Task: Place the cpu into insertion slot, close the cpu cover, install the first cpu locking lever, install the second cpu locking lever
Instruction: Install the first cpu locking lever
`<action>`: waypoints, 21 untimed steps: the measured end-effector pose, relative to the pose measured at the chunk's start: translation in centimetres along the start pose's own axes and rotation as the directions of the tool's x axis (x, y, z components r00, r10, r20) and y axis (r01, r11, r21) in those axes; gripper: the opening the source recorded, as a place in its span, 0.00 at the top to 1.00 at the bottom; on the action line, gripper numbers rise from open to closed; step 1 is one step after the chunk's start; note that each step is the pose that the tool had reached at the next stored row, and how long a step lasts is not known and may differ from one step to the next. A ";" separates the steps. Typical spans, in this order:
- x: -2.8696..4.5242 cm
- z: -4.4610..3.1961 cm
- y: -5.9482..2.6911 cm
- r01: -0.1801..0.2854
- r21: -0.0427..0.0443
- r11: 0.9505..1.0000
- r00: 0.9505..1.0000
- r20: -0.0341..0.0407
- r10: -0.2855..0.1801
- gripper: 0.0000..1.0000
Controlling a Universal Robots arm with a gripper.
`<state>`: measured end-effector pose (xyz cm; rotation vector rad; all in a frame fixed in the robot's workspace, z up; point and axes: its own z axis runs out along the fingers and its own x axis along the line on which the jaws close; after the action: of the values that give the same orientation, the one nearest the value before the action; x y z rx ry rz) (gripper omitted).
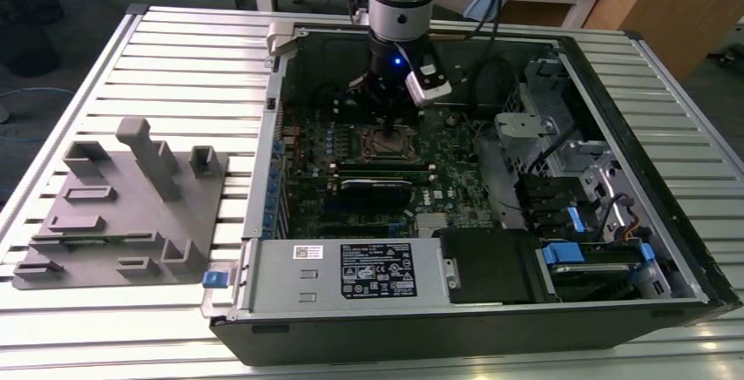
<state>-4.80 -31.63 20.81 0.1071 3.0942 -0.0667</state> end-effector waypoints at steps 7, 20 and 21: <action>-0.09 0.07 -1.33 0.000 -0.011 1.000 1.000 -0.001 0.000 0.90; -0.17 -0.63 -2.05 -0.002 -0.050 0.999 1.000 -0.003 0.002 0.90; -0.18 -0.74 -2.06 -0.002 -0.051 0.999 1.000 -0.004 0.002 0.90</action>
<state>-4.80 -33.66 21.64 0.1087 3.0966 0.0125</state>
